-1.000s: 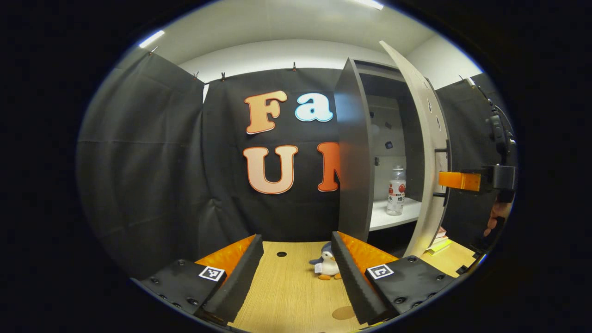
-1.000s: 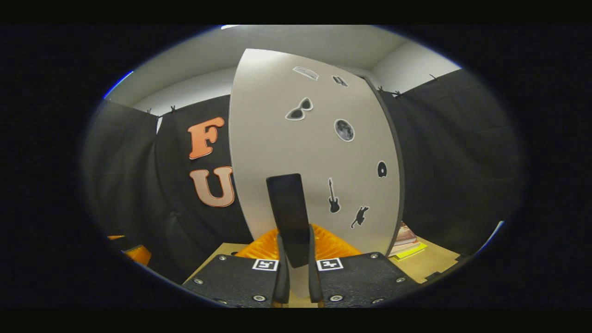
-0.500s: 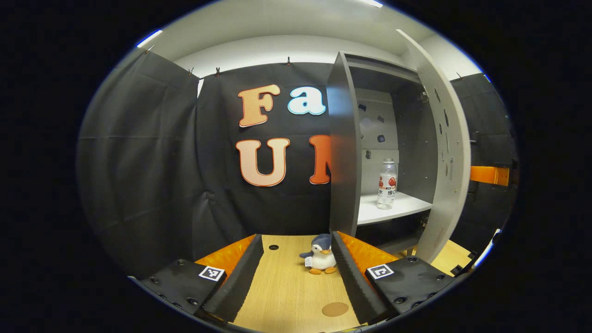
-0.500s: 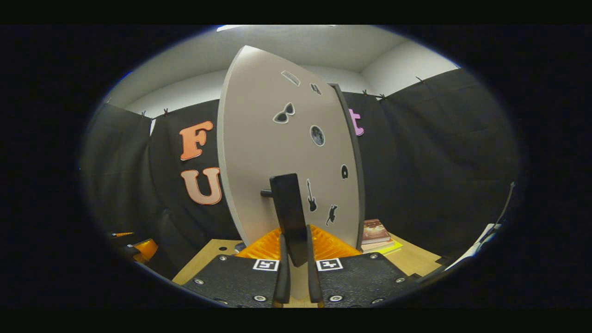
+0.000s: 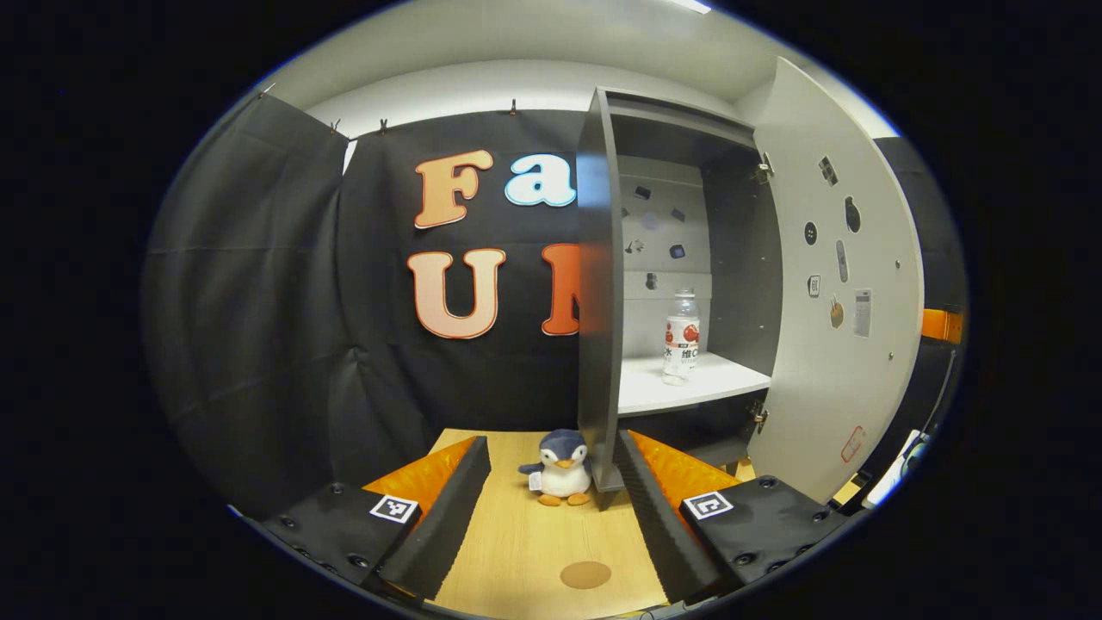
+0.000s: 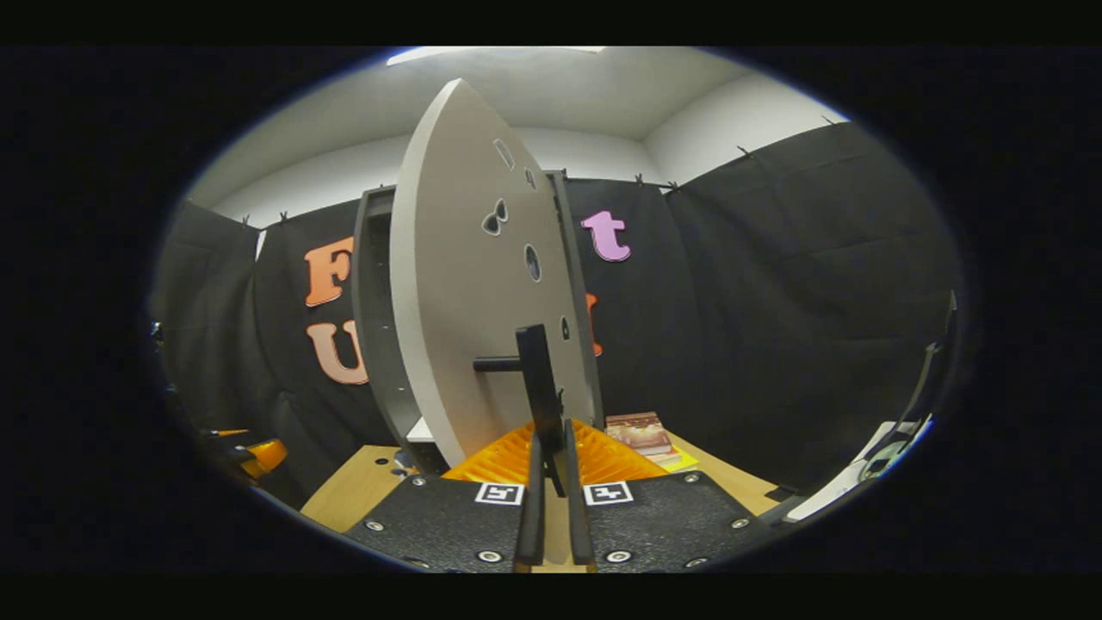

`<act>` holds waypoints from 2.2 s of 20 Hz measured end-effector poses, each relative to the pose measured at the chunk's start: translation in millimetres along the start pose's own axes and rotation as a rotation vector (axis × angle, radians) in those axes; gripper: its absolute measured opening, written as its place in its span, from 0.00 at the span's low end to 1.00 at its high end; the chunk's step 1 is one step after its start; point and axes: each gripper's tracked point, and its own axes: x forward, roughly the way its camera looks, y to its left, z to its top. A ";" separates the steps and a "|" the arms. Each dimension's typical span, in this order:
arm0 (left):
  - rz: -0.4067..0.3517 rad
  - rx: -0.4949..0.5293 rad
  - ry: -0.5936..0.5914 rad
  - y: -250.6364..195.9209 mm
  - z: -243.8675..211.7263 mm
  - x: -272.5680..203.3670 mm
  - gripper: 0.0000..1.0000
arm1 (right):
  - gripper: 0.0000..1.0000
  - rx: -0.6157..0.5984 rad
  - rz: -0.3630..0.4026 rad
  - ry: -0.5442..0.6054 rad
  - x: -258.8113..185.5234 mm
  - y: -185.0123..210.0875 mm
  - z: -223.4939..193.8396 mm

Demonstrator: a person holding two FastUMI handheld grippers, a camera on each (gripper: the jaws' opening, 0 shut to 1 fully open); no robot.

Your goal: Open the cabinet door with the right hand, grasp the bottle in the cabinet with the left hand and place it on the coaster, then close the cabinet door with the right hand.

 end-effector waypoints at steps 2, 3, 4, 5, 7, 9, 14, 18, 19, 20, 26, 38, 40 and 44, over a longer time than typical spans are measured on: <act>-0.009 0.000 0.001 -10.6 -0.1 0.8 0.96 | 0.09 0.007 0.004 -0.002 -1.2 -5.4 1.5; -0.012 0.000 0.001 -16.4 -0.2 1.2 0.96 | 0.06 0.012 0.006 -0.004 -1.6 -8.2 2.2; -0.014 0.000 0.002 -22.3 -0.6 1.3 0.96 | 0.08 0.013 0.009 -0.007 -0.2 -10.2 2.3; -0.016 0.000 0.004 -26.8 -1.4 1.2 0.96 | 0.08 0.020 0.021 -0.010 0.5 -11.7 2.4; -0.018 -0.001 0.010 -37.2 -3.4 1.8 0.96 | 0.06 0.051 0.062 -0.011 1.9 -9.6 3.2; -0.021 -0.003 0.013 -46.9 -5.0 1.1 0.96 | 0.12 0.066 0.099 -0.013 1.6 -4.9 4.9; -0.020 0.007 0.010 -63.5 -2.9 1.3 0.96 | 0.06 0.077 0.163 -0.009 0.5 -8.5 4.6; -0.020 0.006 0.019 -72.8 -5.3 -1.5 0.96 | 0.03 0.079 0.171 -0.006 0.9 -8.2 4.9; -0.019 0.003 0.018 -75.4 -5.8 -2.8 0.96 | 0.01 0.074 0.171 -0.007 -0.3 -9.2 5.1; -0.022 -0.001 0.019 -77.2 -5.2 -3.0 0.96 | 0.00 0.064 0.174 -0.010 0.3 -10.2 4.9; -0.038 -0.025 0.002 -91.1 1.2 8.0 0.96 | 0.07 0.080 0.149 -0.023 -3.1 -15.1 6.0; -0.227 0.035 -0.120 -201.0 50.9 176.8 0.97 | 0.10 0.052 -0.015 -0.059 -12.1 -32.2 7.9; -0.235 0.049 -0.137 -210.6 56.8 208.8 0.97 | 0.26 0.049 -0.024 -0.091 -8.2 -29.1 14.2; -0.261 0.044 -0.132 -229.8 55.7 266.8 0.97 | 0.28 0.061 -0.009 -0.122 -0.7 -14.6 18.9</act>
